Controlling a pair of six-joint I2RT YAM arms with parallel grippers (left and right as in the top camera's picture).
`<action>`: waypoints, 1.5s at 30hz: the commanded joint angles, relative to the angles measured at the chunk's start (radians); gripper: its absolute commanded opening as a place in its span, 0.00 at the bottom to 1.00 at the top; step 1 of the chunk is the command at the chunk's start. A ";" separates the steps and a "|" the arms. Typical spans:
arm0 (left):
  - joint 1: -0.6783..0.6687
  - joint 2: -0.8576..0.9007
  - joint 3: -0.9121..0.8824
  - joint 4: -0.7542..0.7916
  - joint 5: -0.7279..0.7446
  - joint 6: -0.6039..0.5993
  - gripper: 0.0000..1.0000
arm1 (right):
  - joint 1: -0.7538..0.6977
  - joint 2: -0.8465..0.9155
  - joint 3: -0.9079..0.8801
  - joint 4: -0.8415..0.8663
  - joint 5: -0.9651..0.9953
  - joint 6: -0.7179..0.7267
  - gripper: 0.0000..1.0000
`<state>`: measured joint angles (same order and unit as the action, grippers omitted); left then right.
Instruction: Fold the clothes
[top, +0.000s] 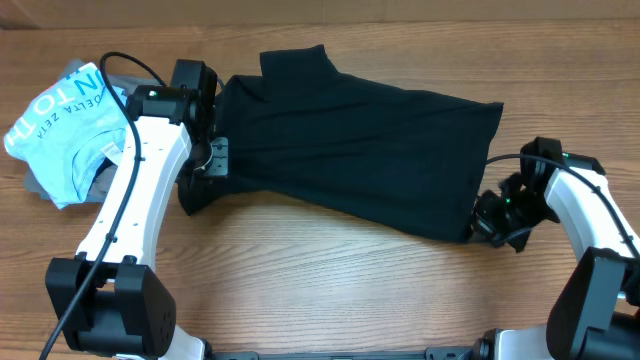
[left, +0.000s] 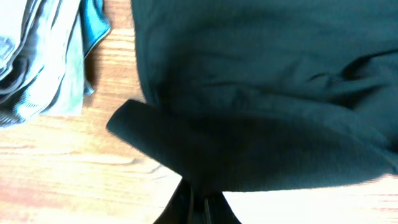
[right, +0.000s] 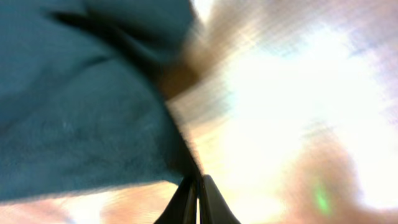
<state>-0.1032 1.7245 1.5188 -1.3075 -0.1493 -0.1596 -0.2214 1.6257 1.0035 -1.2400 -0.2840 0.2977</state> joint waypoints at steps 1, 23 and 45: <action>0.000 0.005 -0.007 -0.008 -0.049 0.015 0.04 | -0.004 -0.019 0.019 -0.032 0.082 -0.018 0.04; -0.002 0.005 -0.007 -0.027 -0.025 0.019 0.04 | 0.040 -0.018 -0.134 0.180 -0.136 -0.040 0.53; -0.001 0.005 -0.004 -0.102 -0.038 0.033 0.04 | 0.035 -0.106 -0.097 0.009 -0.082 -0.083 0.04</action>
<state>-0.1036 1.7245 1.5158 -1.3872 -0.1684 -0.1459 -0.1783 1.5852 0.8627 -1.1927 -0.3840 0.2367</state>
